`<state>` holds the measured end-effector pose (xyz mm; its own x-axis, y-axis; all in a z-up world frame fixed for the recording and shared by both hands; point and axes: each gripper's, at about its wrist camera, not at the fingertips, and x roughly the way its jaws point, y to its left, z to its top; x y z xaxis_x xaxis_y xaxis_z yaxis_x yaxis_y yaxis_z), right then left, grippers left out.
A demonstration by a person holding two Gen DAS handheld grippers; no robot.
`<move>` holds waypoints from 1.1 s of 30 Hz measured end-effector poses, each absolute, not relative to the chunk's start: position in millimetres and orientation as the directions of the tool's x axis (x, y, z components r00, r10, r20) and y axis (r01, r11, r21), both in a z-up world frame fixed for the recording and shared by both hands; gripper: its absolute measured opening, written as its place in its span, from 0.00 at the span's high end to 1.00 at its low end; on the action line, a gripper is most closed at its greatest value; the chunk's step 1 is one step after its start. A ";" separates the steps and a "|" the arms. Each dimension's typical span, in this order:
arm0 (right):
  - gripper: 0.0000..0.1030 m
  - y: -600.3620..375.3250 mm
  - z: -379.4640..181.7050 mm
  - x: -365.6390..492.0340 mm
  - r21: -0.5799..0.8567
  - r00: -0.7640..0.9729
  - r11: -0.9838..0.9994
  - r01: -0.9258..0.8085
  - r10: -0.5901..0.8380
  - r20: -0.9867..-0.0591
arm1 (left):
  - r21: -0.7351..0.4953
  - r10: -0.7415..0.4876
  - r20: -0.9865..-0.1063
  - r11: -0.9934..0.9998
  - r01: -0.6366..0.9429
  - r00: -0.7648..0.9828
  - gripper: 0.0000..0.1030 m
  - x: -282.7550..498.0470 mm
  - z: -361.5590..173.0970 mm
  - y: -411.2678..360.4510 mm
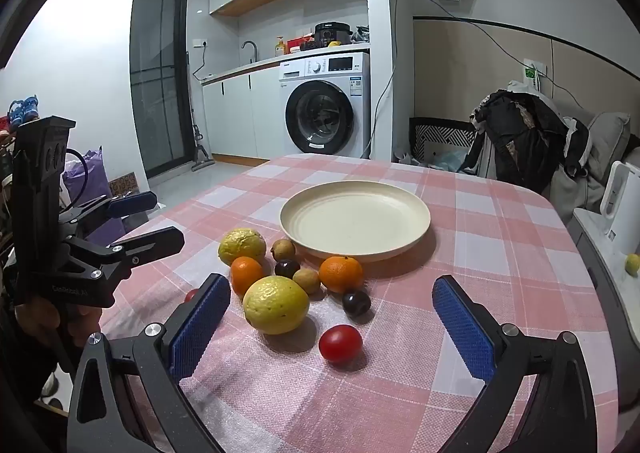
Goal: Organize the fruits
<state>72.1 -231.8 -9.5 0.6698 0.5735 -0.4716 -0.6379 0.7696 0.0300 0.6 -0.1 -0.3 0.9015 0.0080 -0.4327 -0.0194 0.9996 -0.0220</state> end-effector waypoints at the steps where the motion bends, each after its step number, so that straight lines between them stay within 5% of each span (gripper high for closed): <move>1: 0.00 -232.1 -9.5 72.3 0.030 0.669 0.769 -0.638 0.574 -0.473 | -0.024 0.008 -0.435 1.000 -0.020 0.900 0.01 1.0 -0.4 -0.1; 33: 0.00 -231.8 -8.1 69.3 0.042 0.665 0.770 -0.636 0.575 -0.476 | -0.028 0.008 -0.438 0.999 -0.022 0.899 0.01 2.8 -3.6 3.6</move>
